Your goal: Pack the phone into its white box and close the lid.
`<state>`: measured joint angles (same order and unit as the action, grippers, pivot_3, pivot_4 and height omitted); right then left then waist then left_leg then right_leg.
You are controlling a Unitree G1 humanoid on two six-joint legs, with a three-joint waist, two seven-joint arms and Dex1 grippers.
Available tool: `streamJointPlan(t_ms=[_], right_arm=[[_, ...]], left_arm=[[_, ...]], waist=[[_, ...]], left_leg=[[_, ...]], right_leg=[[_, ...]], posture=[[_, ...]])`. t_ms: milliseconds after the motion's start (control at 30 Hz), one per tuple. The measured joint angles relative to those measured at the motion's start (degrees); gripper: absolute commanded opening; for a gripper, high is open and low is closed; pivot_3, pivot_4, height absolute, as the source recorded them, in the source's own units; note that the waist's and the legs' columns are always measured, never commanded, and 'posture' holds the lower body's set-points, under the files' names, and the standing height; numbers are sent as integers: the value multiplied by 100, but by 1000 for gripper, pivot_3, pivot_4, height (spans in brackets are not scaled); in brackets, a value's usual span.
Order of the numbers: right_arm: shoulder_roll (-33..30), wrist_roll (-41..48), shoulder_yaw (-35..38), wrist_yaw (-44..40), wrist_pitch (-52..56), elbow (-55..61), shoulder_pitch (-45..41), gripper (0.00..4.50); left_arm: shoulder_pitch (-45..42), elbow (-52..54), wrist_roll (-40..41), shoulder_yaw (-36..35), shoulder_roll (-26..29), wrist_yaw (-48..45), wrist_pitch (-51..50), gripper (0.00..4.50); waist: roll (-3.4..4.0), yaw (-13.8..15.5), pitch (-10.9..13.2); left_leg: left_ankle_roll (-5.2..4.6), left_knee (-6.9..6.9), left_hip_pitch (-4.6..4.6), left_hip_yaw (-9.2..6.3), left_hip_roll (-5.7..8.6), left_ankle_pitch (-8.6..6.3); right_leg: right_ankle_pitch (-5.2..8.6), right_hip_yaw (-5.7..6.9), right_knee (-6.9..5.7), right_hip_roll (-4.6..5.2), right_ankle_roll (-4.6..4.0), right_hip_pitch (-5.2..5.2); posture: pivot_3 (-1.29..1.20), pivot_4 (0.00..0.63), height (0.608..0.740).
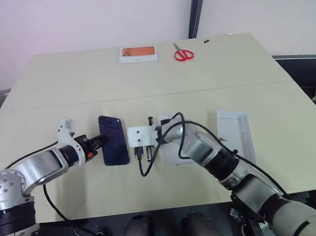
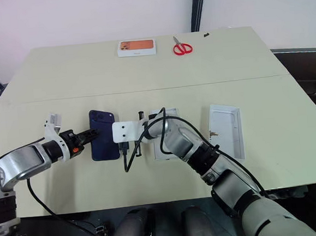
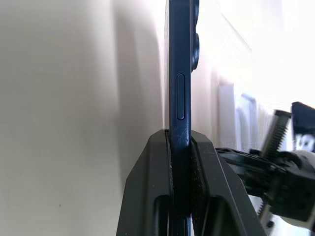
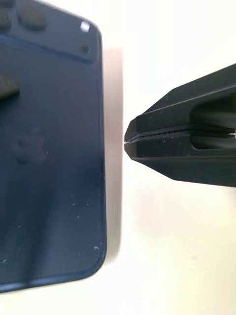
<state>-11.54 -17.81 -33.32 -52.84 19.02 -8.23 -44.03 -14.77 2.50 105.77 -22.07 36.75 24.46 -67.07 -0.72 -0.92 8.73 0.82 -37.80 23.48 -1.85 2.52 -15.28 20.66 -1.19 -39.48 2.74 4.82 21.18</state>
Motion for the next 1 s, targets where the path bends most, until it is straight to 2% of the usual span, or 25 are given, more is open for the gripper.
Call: streamJointPlan(t_ms=[133,300,400,500,600,700,1000], right_arm=[[-458,281,378,-263,428,891,187,0],[-1309,892,1166,-685,991,2014,459,0],[-1948,1086,1517,-801,1073,2202,778,0],[-2377,1213,1838,-788,1137,2147,1002,0],[-2605,1254,1970,-727,1140,2124,1064,0],[-2790,1254,2058,-628,1147,2074,1165,0],[-3023,1352,2072,-473,1171,2047,1387,0]], left_arm=[[-145,-23,339,300,96,95,212,104],[-826,6,514,799,-15,132,453,104],[-1297,66,548,1069,-433,293,711,104],[-1637,-31,573,1399,-1258,599,913,104],[-1757,-149,584,1840,-1625,895,914,104],[-1757,-304,585,2144,-1727,1160,915,104],[-1750,-393,572,2430,-1910,1535,1083,104]], waist=[[-7,27,6],[-23,43,17],[-22,43,20],[-28,39,26],[-33,-17,30],[-34,-15,31],[-40,92,39]], left_leg=[[-1,-1,9,0,0,0],[-3,-2,12,-1,0,-2],[-7,-2,12,2,1,-3],[-9,-7,13,3,0,-4],[-8,-4,13,4,-1,-3],[-5,-2,13,3,-6,-1],[-7,-18,13,2,-5,-2]], right_leg=[[0,0,10,1,0,0],[0,2,18,1,0,-7],[0,-1,28,2,0,-31],[0,-1,30,2,0,-39],[0,-9,27,-4,0,-33],[0,-13,25,-11,0,-28],[0,-11,32,-8,0,-44]], posture=[[0,150,740],[0,150,740],[0,150,740],[0,150,740],[0,150,740],[0,150,740],[0,150,740]])
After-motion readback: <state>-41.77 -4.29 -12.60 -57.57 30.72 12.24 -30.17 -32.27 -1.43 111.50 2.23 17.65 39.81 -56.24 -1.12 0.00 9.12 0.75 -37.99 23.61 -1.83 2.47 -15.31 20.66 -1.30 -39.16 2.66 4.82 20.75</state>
